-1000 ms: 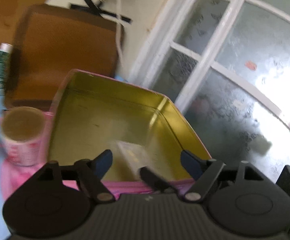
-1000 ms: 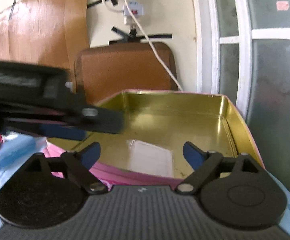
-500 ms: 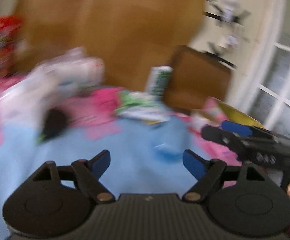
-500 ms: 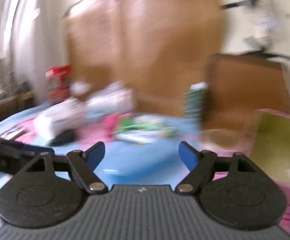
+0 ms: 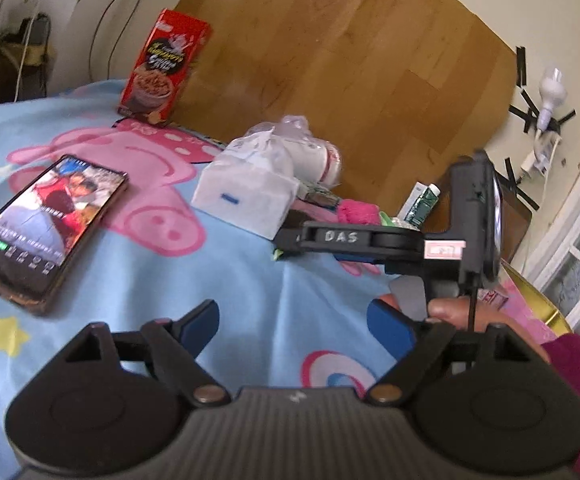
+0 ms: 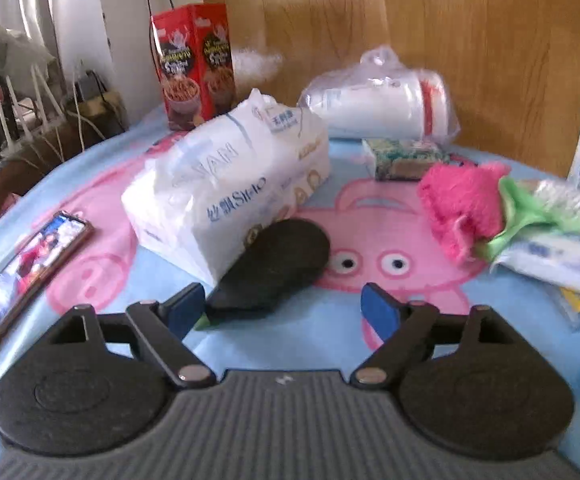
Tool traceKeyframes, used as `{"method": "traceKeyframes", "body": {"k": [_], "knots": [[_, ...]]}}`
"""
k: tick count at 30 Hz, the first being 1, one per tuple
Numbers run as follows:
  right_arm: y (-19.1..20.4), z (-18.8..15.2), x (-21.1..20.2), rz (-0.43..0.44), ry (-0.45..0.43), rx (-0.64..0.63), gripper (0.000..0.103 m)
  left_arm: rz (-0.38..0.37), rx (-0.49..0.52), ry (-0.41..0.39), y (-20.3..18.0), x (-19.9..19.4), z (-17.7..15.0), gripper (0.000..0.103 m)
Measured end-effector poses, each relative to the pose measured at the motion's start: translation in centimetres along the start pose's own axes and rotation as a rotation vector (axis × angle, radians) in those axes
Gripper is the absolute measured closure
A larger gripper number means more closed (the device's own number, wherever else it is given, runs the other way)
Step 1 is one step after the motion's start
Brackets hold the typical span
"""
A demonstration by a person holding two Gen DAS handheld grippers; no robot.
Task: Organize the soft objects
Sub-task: 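Move the right tool toward the black eggplant-shaped pouch, then close the right tool on the black pouch and lift it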
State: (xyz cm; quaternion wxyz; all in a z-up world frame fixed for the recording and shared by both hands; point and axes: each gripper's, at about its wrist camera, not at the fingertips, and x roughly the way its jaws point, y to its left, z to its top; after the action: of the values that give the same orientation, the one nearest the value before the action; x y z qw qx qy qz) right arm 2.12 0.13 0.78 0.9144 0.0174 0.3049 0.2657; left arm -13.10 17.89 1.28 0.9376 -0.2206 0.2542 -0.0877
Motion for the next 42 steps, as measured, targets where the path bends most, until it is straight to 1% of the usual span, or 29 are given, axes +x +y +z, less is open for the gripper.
{"method": "traceKeyframes", "body": {"k": [1,2,3,4,5,6,7,10,12,13,14,15,16,17,18,20,23,26,27,28,29,31,34,35,36,37,39,40,42], "knots": [[-0.1,-0.1,-0.1,-0.002,-0.013,0.004,0.031,-0.002,-0.008,-0.001,0.2,0.0,0.0,0.019],[-0.3,-0.1,-0.6,0.036,-0.016,0.005,0.061,-0.005,-0.014,-0.002,0.5,-0.1,0.0,0.019],[-0.7,-0.2,-1.0,0.075,-0.012,0.020,0.076,-0.009,-0.022,0.000,0.5,0.0,0.1,0.019],[-1.1,-0.3,-1.3,0.098,-0.001,0.039,0.086,-0.014,-0.029,0.004,0.6,0.2,0.1,0.018],[-1.4,-0.5,-1.7,0.102,0.019,0.043,0.100,-0.023,-0.037,0.011,0.6,0.5,0.1,0.018],[-1.6,-0.9,-1.7,0.095,0.037,0.035,0.100,-0.031,-0.041,0.017,0.5,0.7,0.0,0.018],[-1.9,-1.6,-2.4,0.110,0.026,0.031,0.100,-0.039,-0.044,0.024,0.3,0.9,0.0,0.018],[-2.2,-2.8,-4.6,0.102,0.010,0.005,0.100,-0.059,-0.058,0.046,-0.2,1.7,-0.2,0.018],[-2.2,-3.0,-5.4,0.109,-0.010,-0.006,0.094,-0.065,-0.077,0.055,-0.3,2.1,-0.2,0.018],[-2.1,-2.8,-5.6,0.111,-0.022,-0.007,0.094,-0.065,-0.085,0.053,-0.3,2.1,-0.2,0.018],[-1.9,-2.4,-5.7,0.115,-0.032,-0.006,0.088,-0.065,-0.094,0.050,-0.3,2.0,-0.2,0.018],[-1.6,-1.7,-5.0,0.121,-0.031,-0.007,0.070,-0.064,-0.101,0.044,-0.3,1.8,-0.2,0.018],[-1.3,-1.2,-4.6,0.123,-0.033,0.002,0.047,-0.062,-0.103,0.039,-0.3,1.6,-0.2,0.018],[-1.0,-0.9,-4.2,0.119,-0.041,0.008,0.039,-0.056,-0.102,0.034,-0.2,1.4,-0.2,0.016],[-0.6,-0.6,-3.8,0.108,-0.056,0.007,0.037,-0.048,-0.102,0.031,-0.1,1.2,-0.2,0.015],[0.1,-0.1,-2.7,0.090,-0.052,-0.006,0.037,-0.037,-0.104,0.028,0.4,0.8,0.0,0.015],[1.1,0.3,-0.9,0.097,-0.029,0.001,0.035,-0.028,-0.114,0.028,1.1,0.5,0.2,0.015],[2.2,0.2,0.7,0.039,-0.010,-0.036,0.033,-0.021,-0.124,0.027,1.7,0.3,0.3,0.015],[2.2,0.2,1.0,0.033,-0.006,-0.037,0.033,-0.021,-0.128,0.027,1.8,0.3,0.4,0.015],[2.4,0.1,1.2,0.020,-0.017,-0.047,0.033,-0.021,-0.131,0.028,2.0,0.4,0.4,0.015],[2.5,0.0,1.3,0.000,-0.019,-0.072,0.035,-0.022,-0.134,0.030,2.1,0.4,0.4,0.015],[2.6,-0.1,1.1,-0.017,-0.021,-0.109,0.046,-0.025,-0.136,0.033,2.2,0.6,0.4,0.015],[1.6,-0.4,0.4,-0.005,-0.021,-0.112,0.064,-0.031,-0.134,0.037,2.0,0.8,0.3,0.015],[1.1,-0.4,0.1,-0.010,-0.022,-0.108,0.076,-0.034,-0.132,0.040,2.0,0.9,0.3,0.015],[0.5,-0.4,-0.2,-0.008,-0.019,-0.096,0.079,-0.036,-0.131,0.042,1.9,1.0,0.3,0.015],[0.1,-0.5,-0.5,-0.003,-0.016,-0.082,0.079,-0.039,-0.131,0.044,1.8,1.0,0.3,0.015],[-0.8,-0.8,-1.1,-0.019,-0.017,-0.068,0.079,-0.047,-0.129,0.047,1.7,1.2,0.2,0.014],[-1.2,-0.9,-1.3,-0.035,-0.021,-0.063,0.079,-0.050,-0.128,0.050,1.7,1.4,0.2,0.014],[-1.7,-0.9,-1.6,-0.039,-0.024,-0.042,0.076,-0.055,-0.128,0.056,1.5,1.6,0.2,0.014]]}}
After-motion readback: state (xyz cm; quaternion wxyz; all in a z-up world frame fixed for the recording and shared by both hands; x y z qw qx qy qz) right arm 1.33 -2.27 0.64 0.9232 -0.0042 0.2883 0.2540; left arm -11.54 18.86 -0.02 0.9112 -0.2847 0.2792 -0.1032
